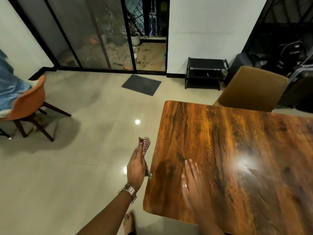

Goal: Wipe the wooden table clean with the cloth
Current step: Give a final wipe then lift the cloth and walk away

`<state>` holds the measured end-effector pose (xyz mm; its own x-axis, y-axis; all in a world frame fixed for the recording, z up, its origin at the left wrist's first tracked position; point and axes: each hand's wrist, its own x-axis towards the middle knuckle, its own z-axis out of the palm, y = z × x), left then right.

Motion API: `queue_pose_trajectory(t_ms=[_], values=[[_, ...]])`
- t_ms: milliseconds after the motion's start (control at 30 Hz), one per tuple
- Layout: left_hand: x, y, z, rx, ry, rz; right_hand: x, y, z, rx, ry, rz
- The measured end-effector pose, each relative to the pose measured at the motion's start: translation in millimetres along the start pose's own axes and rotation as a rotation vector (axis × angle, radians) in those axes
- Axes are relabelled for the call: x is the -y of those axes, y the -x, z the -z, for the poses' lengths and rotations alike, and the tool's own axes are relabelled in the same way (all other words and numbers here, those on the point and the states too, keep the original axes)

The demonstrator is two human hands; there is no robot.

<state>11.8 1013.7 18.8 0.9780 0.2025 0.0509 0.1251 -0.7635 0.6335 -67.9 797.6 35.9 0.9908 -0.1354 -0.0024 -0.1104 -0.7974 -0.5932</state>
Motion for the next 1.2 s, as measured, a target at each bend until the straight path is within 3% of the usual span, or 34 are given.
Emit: queue_pose_trajectory(t_ms=[267,467,800,1200], values=[[11,-129,101,-0.039,-0.131,-0.32,134,-145,-9,-0.135,0.108,0.145],[27,-205,155,-0.143,-0.155,-0.421,200,-206,-19,-0.213,0.144,0.173],[2,-321,157,-0.113,-0.157,-0.499,208,-301,-23,-0.26,0.191,0.127],[-80,-526,101,-0.117,-0.124,-0.645,193,-508,-8,-0.338,0.144,0.019]])
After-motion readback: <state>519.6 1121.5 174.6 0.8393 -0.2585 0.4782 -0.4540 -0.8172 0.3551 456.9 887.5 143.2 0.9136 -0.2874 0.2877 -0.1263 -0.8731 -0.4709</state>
